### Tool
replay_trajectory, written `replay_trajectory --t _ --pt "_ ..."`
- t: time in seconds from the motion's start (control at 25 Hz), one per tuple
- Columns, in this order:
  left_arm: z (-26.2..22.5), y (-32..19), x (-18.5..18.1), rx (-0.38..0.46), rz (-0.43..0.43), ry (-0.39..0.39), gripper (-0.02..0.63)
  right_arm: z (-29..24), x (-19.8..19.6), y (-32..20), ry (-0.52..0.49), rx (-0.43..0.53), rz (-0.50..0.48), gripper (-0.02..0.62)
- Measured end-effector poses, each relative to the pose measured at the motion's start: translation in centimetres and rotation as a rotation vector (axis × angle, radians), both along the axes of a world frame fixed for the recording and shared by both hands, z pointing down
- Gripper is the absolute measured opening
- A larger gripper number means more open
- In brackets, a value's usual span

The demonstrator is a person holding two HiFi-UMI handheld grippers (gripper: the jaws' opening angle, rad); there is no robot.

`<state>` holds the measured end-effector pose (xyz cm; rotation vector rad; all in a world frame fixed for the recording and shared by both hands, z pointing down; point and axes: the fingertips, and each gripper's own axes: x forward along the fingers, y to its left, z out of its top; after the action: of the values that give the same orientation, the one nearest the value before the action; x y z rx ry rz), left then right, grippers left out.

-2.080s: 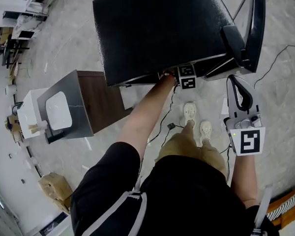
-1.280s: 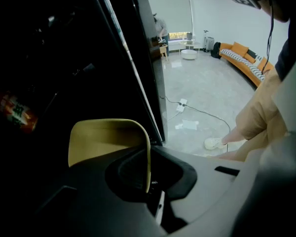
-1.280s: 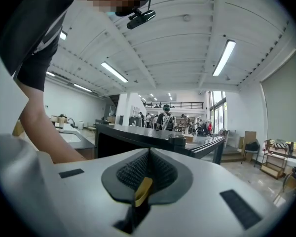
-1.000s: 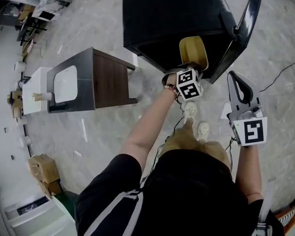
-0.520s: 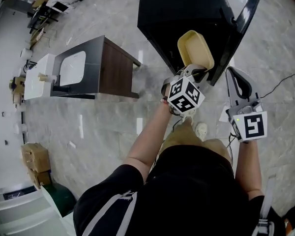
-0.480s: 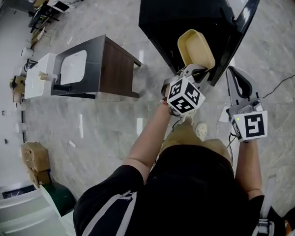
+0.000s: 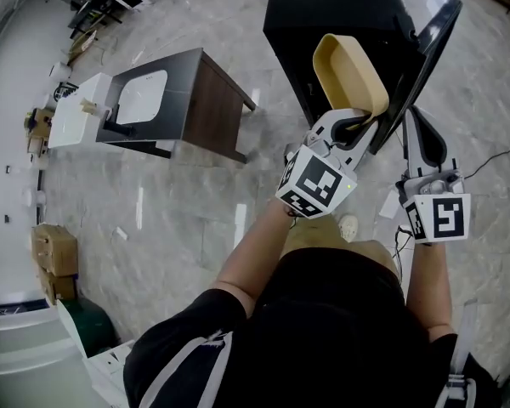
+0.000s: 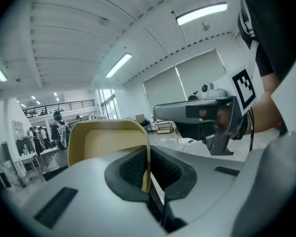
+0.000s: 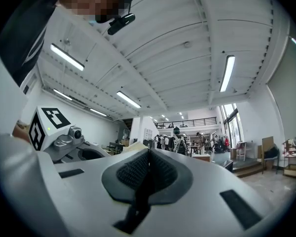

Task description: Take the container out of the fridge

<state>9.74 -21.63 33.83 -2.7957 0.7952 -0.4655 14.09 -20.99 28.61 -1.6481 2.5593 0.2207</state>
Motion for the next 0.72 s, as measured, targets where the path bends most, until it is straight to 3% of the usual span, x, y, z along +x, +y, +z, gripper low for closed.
replay_trajectory --t 0.52,0.72 --pt "-7.0 1.4 -1.3 0.157 -0.059 0.19 0.029 -2.1 -1.9 -0.3 0.005 0.039 -0.057 0.035" --pt "-8.4 0.8 -1.9 0.239 -0.092 0.23 0.028 -2.1 -2.2 -0.7 0.016 0.043 -0.058 0.035"
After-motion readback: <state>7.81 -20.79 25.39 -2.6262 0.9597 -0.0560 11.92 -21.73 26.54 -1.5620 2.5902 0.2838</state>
